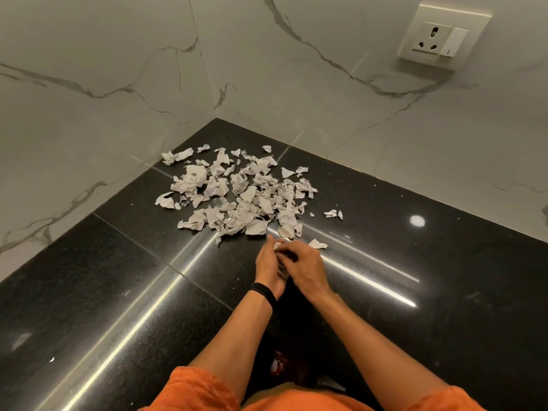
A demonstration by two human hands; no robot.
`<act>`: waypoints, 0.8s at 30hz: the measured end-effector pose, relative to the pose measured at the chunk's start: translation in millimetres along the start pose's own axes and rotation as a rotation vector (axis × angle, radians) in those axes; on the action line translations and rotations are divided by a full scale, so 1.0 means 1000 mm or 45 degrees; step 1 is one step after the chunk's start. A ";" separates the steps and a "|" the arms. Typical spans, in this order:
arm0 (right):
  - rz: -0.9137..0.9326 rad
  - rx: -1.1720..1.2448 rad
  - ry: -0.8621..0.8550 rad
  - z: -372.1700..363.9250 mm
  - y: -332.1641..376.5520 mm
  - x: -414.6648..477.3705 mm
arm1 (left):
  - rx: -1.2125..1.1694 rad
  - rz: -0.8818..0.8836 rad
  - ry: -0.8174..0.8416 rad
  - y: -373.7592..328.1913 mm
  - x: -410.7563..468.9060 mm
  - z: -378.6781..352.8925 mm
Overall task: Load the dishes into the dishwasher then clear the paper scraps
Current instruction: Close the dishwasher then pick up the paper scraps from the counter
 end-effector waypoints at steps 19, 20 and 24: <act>0.124 -0.695 0.233 0.019 -0.048 -0.008 | -0.170 0.065 -0.051 -0.014 -0.003 0.020; 0.052 -0.600 0.157 0.022 -0.047 -0.006 | -0.146 0.055 -0.047 -0.015 -0.003 0.020; -0.131 -0.054 -0.146 0.020 -0.024 0.004 | 0.015 -0.006 -0.042 -0.016 -0.002 0.017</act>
Point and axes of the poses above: each hand's wrist, its own x-axis towards the middle knuckle, its own z-axis out of the back of the hand, y = z × x, the point moved 8 cm from there along x, towards the middle knuckle, and after that the axes turned 11 degrees about z, right-handed, at the moved point
